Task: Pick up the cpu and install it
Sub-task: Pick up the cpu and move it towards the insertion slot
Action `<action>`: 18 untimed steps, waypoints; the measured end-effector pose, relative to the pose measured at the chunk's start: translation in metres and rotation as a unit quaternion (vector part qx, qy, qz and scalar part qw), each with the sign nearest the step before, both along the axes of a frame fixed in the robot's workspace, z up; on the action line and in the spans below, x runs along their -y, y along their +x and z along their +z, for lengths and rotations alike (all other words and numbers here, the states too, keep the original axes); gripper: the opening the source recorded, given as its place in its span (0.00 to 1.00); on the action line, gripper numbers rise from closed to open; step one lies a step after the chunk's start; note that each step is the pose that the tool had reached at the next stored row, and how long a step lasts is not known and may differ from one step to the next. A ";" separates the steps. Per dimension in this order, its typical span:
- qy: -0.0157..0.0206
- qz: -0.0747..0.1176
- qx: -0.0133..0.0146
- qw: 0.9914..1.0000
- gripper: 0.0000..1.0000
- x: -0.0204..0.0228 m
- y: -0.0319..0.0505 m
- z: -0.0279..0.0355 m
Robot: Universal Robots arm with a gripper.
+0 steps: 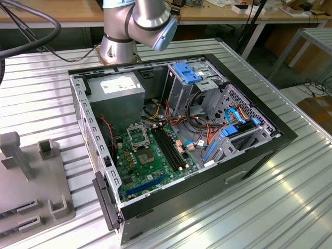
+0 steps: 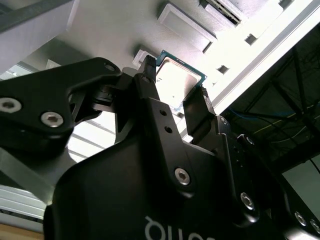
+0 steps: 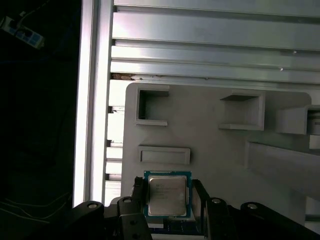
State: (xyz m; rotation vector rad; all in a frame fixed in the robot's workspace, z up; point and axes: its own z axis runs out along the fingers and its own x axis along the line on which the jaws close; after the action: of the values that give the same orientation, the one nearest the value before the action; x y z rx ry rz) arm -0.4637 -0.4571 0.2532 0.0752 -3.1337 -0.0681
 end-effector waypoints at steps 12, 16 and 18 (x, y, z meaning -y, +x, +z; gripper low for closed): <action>0.000 0.000 -0.001 1.000 0.47 0.0000 0.0000 0.0156; 0.000 0.000 -0.001 1.000 0.47 0.0000 0.0000 0.0201; 0.000 0.000 -0.001 1.000 0.47 0.0000 0.0000 0.0231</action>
State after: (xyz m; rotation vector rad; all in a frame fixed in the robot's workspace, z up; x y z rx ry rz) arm -0.4637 -0.4571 0.2763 0.0751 -3.1316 -0.0682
